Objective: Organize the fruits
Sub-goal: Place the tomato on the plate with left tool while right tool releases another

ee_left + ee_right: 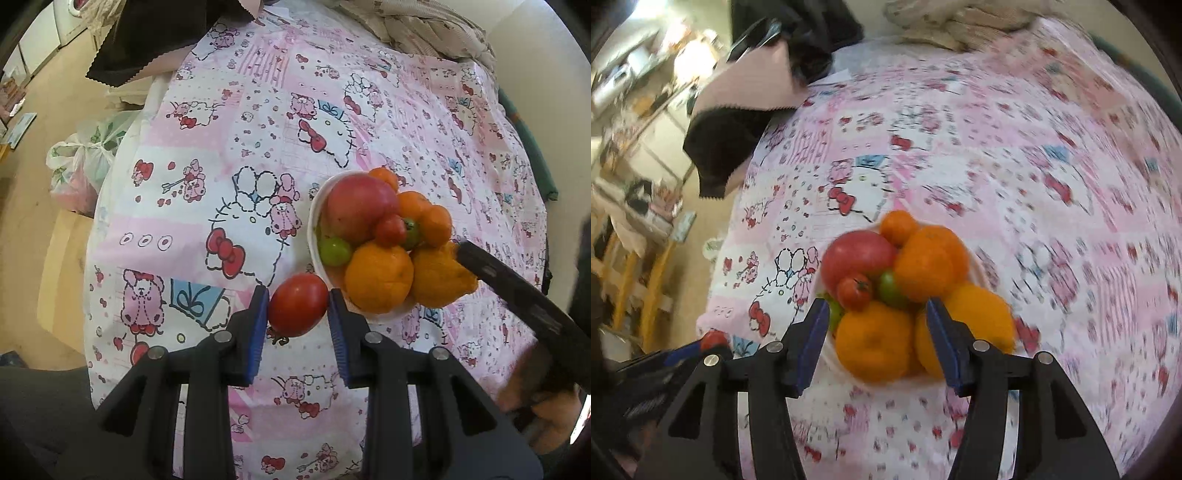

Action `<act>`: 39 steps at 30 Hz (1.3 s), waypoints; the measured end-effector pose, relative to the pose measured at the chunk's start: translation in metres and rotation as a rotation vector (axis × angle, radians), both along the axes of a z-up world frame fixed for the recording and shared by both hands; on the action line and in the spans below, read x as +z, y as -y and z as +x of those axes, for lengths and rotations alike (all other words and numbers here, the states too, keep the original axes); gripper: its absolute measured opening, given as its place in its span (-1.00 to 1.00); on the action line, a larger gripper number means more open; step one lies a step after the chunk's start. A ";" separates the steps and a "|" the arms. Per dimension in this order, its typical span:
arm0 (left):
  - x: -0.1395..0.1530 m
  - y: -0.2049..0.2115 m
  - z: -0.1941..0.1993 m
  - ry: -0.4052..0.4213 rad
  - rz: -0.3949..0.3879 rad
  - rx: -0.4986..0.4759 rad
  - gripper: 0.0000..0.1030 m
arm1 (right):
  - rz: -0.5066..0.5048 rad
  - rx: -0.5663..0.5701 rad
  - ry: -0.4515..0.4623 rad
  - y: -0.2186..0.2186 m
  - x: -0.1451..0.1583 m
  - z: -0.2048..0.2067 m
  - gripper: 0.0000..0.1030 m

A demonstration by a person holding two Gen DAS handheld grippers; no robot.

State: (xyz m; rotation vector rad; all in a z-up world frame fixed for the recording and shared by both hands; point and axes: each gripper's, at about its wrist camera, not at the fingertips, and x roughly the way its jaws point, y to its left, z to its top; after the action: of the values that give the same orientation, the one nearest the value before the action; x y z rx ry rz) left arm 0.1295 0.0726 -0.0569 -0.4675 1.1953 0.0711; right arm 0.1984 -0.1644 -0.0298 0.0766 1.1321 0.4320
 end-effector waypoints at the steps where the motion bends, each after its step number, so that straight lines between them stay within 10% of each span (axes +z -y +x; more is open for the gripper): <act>1: -0.001 0.001 0.001 -0.002 0.008 -0.002 -0.45 | 0.018 -0.016 -0.006 0.011 0.003 -0.006 0.16; 10: -0.006 0.020 0.018 -0.028 0.001 -0.078 -0.45 | 0.175 -0.125 -0.068 0.063 -0.012 -0.030 0.38; 24: -0.006 0.090 0.186 -0.067 0.017 -0.262 -0.45 | 0.246 -0.189 -0.065 0.083 -0.009 -0.013 0.38; 36: -0.042 0.109 0.198 -0.152 0.057 -0.257 -0.43 | 0.331 -0.209 -0.104 0.090 -0.009 -0.011 0.38; 39: -0.039 0.112 0.198 -0.150 0.057 -0.274 -0.13 | 0.324 -0.208 -0.094 0.089 -0.007 -0.012 0.38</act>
State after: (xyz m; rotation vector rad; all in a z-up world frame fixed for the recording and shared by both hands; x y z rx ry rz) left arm 0.3273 -0.0393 -0.0960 -0.2485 1.3909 -0.0971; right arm 0.1864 -0.2539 -0.0369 0.4981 1.1249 0.4254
